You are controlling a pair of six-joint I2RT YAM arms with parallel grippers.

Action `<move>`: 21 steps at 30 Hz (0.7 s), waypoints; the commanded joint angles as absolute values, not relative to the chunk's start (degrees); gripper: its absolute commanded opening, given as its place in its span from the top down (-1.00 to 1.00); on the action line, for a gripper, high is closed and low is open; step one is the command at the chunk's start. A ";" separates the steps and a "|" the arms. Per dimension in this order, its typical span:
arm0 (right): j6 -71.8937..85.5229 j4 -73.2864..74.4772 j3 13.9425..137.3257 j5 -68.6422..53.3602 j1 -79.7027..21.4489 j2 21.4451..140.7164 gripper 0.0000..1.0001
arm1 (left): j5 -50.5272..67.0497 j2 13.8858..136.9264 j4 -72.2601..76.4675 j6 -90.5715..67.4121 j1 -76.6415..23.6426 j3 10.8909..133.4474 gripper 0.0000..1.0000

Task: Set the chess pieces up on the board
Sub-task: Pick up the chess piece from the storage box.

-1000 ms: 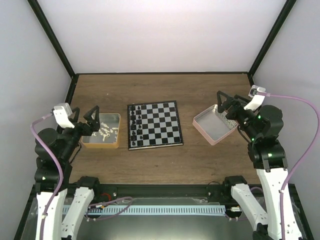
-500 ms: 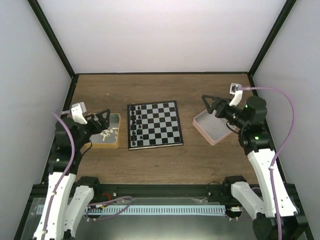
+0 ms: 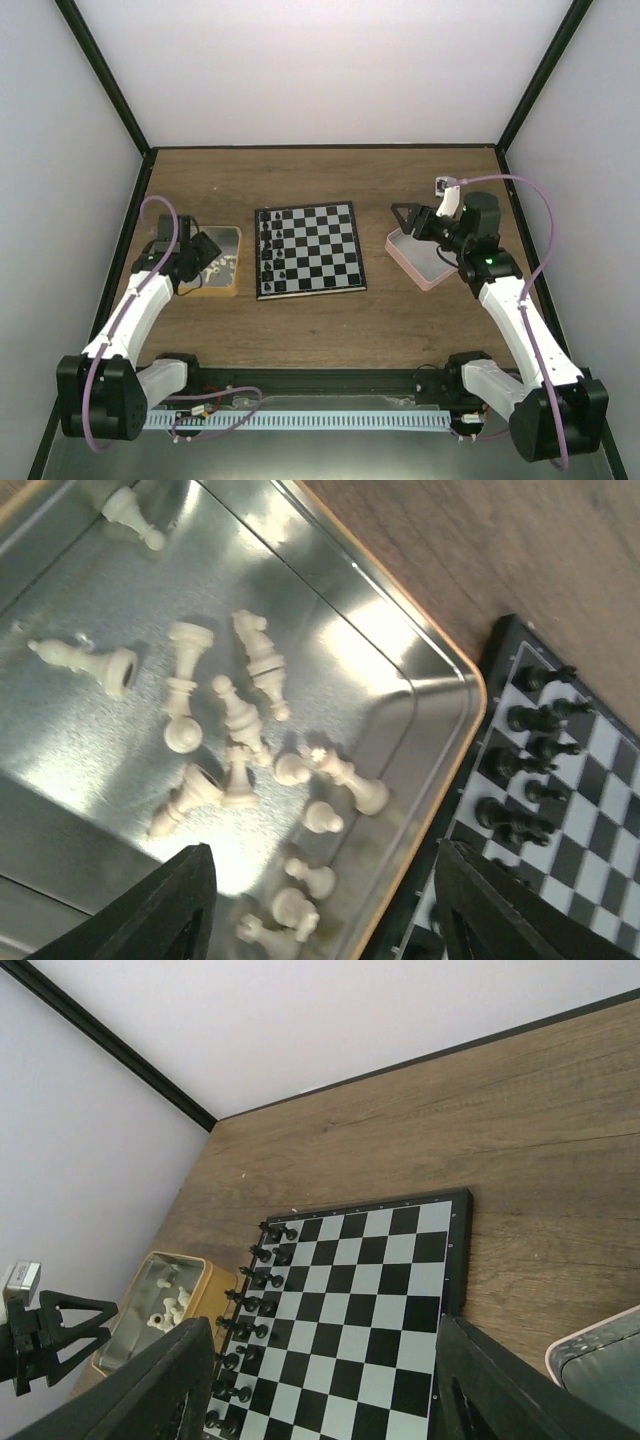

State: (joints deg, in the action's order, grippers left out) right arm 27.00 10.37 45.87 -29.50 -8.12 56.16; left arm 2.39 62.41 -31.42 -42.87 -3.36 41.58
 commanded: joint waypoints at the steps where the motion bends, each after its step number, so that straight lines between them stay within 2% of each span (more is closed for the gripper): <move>1: 25.32 7.46 45.75 -28.71 -9.17 57.84 -0.23 | -2.31 65.68 -28.92 -45.24 -3.13 43.29 -0.17; 4: 25.35 6.34 45.79 -28.74 -9.91 59.71 -0.19 | -1.50 70.14 -27.32 -44.26 -3.08 44.02 0.00; 13: 25.79 2.86 46.83 -27.17 -12.72 65.62 -0.09 | -7.69 80.32 -28.16 -38.63 -2.86 48.75 0.12; 18: 26.09 0.81 47.02 -27.27 -13.64 68.45 -0.06 | -10.72 83.76 -27.69 -37.02 -2.10 49.39 0.39; 21: 26.29 0.47 47.37 -27.27 -13.94 69.53 -0.02 | -8.17 85.58 -25.21 -37.21 -0.67 48.47 0.42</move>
State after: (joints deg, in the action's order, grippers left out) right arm 26.41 3.05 45.71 -27.79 -13.23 68.58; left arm -8.14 83.31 -27.81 -38.50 -2.42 48.66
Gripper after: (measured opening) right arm 0.520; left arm 0.298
